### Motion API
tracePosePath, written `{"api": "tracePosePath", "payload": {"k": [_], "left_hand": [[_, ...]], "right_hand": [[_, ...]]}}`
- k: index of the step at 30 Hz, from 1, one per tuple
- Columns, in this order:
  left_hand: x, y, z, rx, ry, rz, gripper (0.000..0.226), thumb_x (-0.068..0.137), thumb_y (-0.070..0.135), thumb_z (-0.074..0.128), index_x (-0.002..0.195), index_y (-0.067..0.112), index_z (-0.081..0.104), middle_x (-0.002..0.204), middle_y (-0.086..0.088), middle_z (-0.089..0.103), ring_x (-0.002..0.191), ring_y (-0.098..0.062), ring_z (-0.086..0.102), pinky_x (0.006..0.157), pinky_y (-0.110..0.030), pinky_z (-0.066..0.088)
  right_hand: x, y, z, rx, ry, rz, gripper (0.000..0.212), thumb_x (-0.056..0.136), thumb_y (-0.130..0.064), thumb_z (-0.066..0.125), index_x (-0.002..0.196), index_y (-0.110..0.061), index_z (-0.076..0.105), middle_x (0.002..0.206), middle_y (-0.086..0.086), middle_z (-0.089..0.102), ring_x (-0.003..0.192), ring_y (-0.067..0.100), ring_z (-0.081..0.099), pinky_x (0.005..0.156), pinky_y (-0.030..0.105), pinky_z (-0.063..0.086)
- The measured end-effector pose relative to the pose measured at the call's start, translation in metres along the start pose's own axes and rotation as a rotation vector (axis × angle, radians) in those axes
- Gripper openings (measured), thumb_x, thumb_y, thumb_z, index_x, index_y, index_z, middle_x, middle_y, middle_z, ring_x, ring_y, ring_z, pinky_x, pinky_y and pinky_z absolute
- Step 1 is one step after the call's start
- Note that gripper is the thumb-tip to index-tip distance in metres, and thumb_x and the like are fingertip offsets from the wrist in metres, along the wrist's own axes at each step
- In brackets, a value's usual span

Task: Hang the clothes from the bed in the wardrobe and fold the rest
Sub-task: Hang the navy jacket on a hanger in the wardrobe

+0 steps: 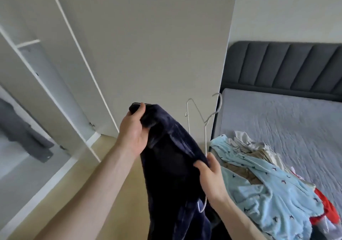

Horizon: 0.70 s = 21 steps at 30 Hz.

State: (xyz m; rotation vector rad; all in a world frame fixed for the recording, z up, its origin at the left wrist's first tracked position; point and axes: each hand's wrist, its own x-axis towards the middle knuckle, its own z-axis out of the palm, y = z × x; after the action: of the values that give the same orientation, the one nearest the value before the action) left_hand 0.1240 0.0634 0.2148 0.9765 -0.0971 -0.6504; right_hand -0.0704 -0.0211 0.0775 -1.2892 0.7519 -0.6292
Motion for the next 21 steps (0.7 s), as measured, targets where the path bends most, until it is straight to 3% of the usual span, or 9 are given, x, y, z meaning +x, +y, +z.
{"api": "tracePosePath", "payload": {"k": [3,7,9,11,13,16,17,19,21], "left_hand": [[0.011,0.031,-0.069,0.304,0.131,0.135,0.011,0.101,0.017,0.065,0.106,0.008,0.064,0.096,-0.010,0.073,0.090,-0.025,0.072,0.068,-0.030,0.058],[0.011,0.036,-0.129,0.554,-0.050,0.080,0.029,0.098,0.021,0.069,0.123,0.010,0.061,0.121,-0.006,0.071,0.110,-0.018,0.072,0.085,-0.027,0.058],[-0.001,0.035,-0.159,0.662,-0.186,0.098,0.050,0.089,0.027,0.079,0.134,0.035,0.056,0.126,0.017,0.069,0.119,-0.002,0.065,0.086,-0.015,0.055],[-0.018,0.030,-0.184,0.826,-0.316,0.123,0.081,0.077,0.034,0.090,0.128,0.071,0.041,0.122,0.044,0.059,0.115,0.021,0.055,0.079,0.000,0.047],[-0.029,0.013,-0.204,1.095,-0.362,0.233,0.101,0.064,0.047,0.095,0.122,0.085,0.022,0.121,0.059,0.041,0.115,0.034,0.040,0.081,-0.001,0.045],[-0.031,-0.024,-0.234,1.304,-0.280,0.290,0.114,0.056,0.064,0.093,0.140,0.073,0.017,0.141,0.048,0.033,0.130,0.022,0.037,0.101,-0.024,0.046],[-0.027,-0.036,-0.248,1.289,-0.214,0.171,0.122,0.057,0.064,0.092,0.153,0.058,0.017,0.154,0.034,0.032,0.138,0.008,0.039,0.109,-0.034,0.046],[-0.017,-0.053,-0.273,1.235,-0.035,-0.168,0.129,0.067,0.050,0.091,0.164,0.024,0.011,0.165,0.001,0.028,0.145,-0.021,0.041,0.116,-0.040,0.040],[-0.014,-0.059,-0.310,1.238,0.023,-0.392,0.097,0.081,0.034,0.082,0.157,0.012,0.026,0.152,-0.011,0.046,0.129,-0.028,0.054,0.108,-0.041,0.047]], "right_hand": [[0.004,-0.020,0.022,0.102,0.002,-0.009,0.027,0.076,-0.020,0.064,0.091,-0.002,0.050,0.078,0.007,0.060,0.074,0.018,0.058,0.065,0.030,0.051],[0.008,-0.052,0.049,0.115,-0.106,0.001,0.021,0.079,-0.023,0.071,0.093,-0.008,0.067,0.089,0.012,0.076,0.080,0.022,0.075,0.067,0.029,0.059],[0.008,-0.066,0.068,0.094,-0.134,0.001,0.025,0.082,-0.024,0.076,0.098,-0.006,0.069,0.094,0.017,0.077,0.086,0.027,0.077,0.070,0.033,0.060],[0.008,-0.076,0.091,0.072,-0.163,-0.007,0.020,0.086,-0.023,0.079,0.098,-0.008,0.073,0.095,0.017,0.078,0.087,0.028,0.077,0.070,0.032,0.061],[0.006,-0.080,0.114,0.069,-0.188,-0.005,0.010,0.087,-0.022,0.081,0.092,-0.013,0.076,0.094,0.015,0.078,0.086,0.027,0.078,0.069,0.030,0.061],[0.000,-0.082,0.150,0.053,-0.199,0.007,0.010,0.086,-0.022,0.081,0.092,-0.015,0.077,0.093,0.014,0.078,0.085,0.026,0.078,0.067,0.029,0.061],[-0.002,-0.082,0.163,0.054,-0.209,0.007,0.014,0.086,-0.022,0.081,0.095,-0.013,0.076,0.093,0.014,0.078,0.085,0.027,0.078,0.066,0.029,0.060],[-0.007,-0.085,0.178,0.049,-0.237,-0.005,0.022,0.082,-0.025,0.082,0.097,-0.011,0.074,0.093,0.014,0.078,0.085,0.027,0.078,0.067,0.030,0.060],[-0.012,-0.087,0.190,0.028,-0.274,-0.025,0.020,0.081,-0.024,0.082,0.093,-0.011,0.072,0.087,0.011,0.076,0.080,0.025,0.077,0.065,0.030,0.059]]}}
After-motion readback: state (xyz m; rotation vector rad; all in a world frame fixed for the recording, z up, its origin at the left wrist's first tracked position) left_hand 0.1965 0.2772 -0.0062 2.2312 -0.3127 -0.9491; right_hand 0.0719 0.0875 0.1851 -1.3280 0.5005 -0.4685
